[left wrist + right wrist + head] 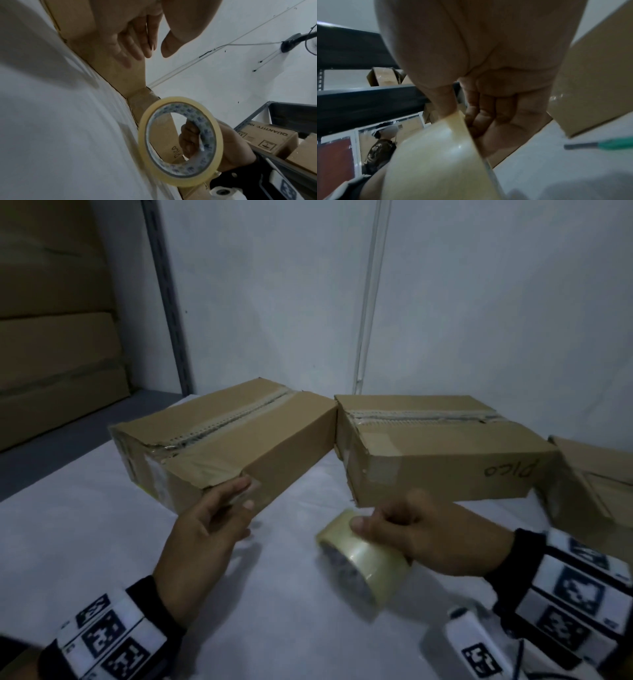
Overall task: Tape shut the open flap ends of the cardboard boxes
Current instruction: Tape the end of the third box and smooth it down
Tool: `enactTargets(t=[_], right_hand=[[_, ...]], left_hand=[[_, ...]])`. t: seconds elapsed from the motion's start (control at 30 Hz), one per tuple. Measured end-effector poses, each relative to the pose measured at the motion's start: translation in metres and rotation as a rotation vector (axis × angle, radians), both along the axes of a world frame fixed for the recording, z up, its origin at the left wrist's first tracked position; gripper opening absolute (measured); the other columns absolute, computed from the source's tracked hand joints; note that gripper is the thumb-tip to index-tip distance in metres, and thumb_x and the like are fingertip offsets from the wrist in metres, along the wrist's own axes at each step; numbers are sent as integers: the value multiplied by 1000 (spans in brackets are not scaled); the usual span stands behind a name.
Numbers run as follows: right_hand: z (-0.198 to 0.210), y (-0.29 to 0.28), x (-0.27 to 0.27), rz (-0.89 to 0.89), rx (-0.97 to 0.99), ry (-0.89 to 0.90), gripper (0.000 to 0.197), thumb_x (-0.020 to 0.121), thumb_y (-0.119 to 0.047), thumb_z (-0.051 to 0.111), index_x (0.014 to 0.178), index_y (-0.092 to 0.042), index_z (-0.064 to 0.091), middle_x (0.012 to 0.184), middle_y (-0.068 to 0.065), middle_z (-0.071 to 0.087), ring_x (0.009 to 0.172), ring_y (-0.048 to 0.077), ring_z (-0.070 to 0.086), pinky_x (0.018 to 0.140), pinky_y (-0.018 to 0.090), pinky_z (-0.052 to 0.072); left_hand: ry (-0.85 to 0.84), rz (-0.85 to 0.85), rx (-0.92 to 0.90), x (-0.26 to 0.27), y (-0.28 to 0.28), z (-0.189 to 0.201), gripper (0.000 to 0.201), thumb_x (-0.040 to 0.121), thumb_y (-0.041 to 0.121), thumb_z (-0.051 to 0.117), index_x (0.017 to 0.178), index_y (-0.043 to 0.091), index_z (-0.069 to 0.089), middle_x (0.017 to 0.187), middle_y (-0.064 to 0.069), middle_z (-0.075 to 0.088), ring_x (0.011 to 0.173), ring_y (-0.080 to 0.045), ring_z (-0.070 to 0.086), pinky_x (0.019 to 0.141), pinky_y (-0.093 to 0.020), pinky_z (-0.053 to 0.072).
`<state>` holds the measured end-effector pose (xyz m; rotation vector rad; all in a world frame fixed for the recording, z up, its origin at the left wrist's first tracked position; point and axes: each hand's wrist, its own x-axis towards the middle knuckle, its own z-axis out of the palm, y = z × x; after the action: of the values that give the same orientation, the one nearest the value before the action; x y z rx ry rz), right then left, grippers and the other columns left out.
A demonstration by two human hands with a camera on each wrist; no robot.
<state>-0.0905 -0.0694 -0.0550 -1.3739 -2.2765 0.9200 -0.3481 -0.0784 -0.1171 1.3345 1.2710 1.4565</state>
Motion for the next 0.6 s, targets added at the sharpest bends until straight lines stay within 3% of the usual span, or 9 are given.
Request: enactTargets(t=[0.07, 0.13, 0.2, 0.27, 0.33, 0.47, 0.53, 0.6], right_hand=[[7, 0, 19, -95, 107, -55, 51, 91, -47, 53, 57, -10, 45, 51, -4, 40, 48, 9, 41, 54, 27, 37], [11, 3, 41, -182, 104, -84, 45, 90, -43, 58, 58, -12, 48, 52, -2, 43, 50, 13, 45, 56, 32, 40], [13, 7, 61, -249, 69, -116, 39, 86, -33, 65, 62, -4, 56, 53, 4, 50, 51, 19, 49, 56, 38, 43], [11, 8, 76, -291, 59, -112, 34, 84, -27, 68, 67, 0, 60, 52, -1, 51, 49, 13, 48, 55, 34, 41], [6, 9, 85, -303, 134, -164, 36, 84, -30, 67, 67, 0, 58, 55, -2, 49, 52, 11, 46, 57, 32, 37], [-8, 14, 91, -325, 320, -463, 39, 86, -29, 64, 57, -12, 45, 56, 6, 43, 50, 17, 38, 50, 28, 27], [-19, 21, 95, -319, 326, -578, 40, 88, -28, 61, 57, -14, 41, 57, 8, 41, 50, 19, 36, 49, 29, 26], [-28, 26, 98, -334, 291, -653, 38, 89, -29, 58, 59, -13, 42, 59, 8, 43, 51, 21, 40, 50, 30, 28]], left_hand=[[6, 20, 2, 0, 0, -1, 33, 89, 14, 60, 122, 22, 62, 122, 17, 62, 100, -11, 66, 77, -24, 58], [-7, 27, 0, -1, 1, -1, 31, 89, 16, 60, 119, 23, 64, 121, 20, 62, 101, -10, 66, 80, -28, 56], [-23, 22, -1, -3, 3, -3, 27, 91, 17, 57, 116, 24, 66, 119, 22, 62, 100, -5, 66, 76, -21, 57], [-76, 25, -16, -5, 7, -5, 26, 92, 15, 54, 113, 24, 67, 117, 15, 66, 101, -7, 65, 73, -13, 55], [-140, 38, -31, -5, 10, -6, 25, 91, 11, 56, 107, 25, 69, 112, 7, 70, 99, -11, 66, 75, -13, 55], [-152, 40, 7, -1, 11, -6, 26, 86, 3, 59, 101, 21, 69, 96, 18, 73, 83, 5, 68, 66, -5, 50], [-150, 36, 23, -2, 11, -6, 26, 85, -1, 59, 96, 20, 69, 89, 24, 71, 73, 7, 68, 61, -5, 49], [-160, 50, 22, -4, 11, -7, 23, 82, -2, 62, 86, 19, 71, 77, 14, 75, 63, 3, 66, 54, -8, 49]])
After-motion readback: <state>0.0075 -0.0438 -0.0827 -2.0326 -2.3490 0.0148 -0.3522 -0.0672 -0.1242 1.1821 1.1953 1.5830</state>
